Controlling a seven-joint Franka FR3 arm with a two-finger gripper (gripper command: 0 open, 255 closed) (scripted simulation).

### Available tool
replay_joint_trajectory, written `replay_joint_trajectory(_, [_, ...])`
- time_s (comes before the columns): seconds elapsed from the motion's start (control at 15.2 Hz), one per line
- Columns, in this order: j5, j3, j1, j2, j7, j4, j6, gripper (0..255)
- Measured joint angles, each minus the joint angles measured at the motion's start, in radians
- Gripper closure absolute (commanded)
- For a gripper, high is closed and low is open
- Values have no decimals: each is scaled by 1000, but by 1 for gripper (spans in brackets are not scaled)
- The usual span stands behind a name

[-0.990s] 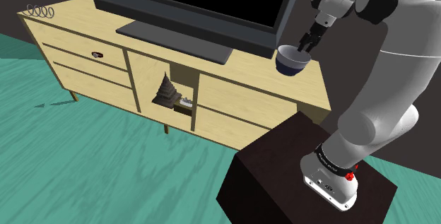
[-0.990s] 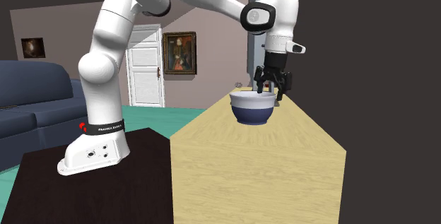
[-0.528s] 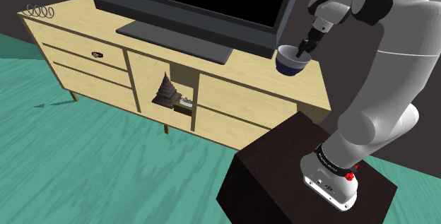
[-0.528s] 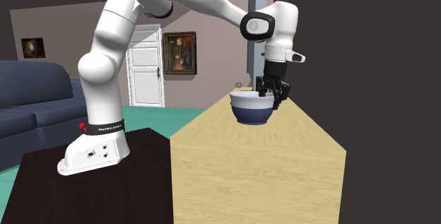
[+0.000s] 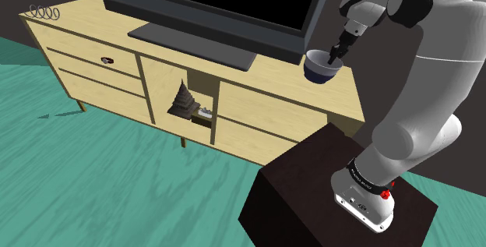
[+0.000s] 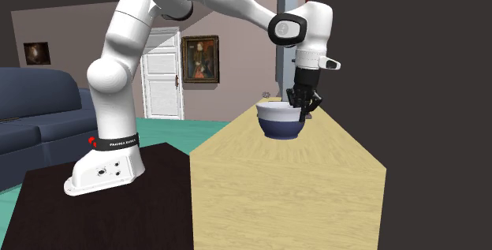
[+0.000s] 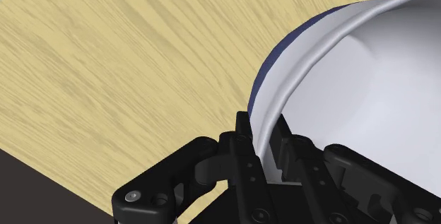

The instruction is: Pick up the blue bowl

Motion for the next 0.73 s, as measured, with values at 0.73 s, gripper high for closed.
replay_joint_trajectory(0.73, [-40, -16, 9, -51, 37, 53, -91, 255])
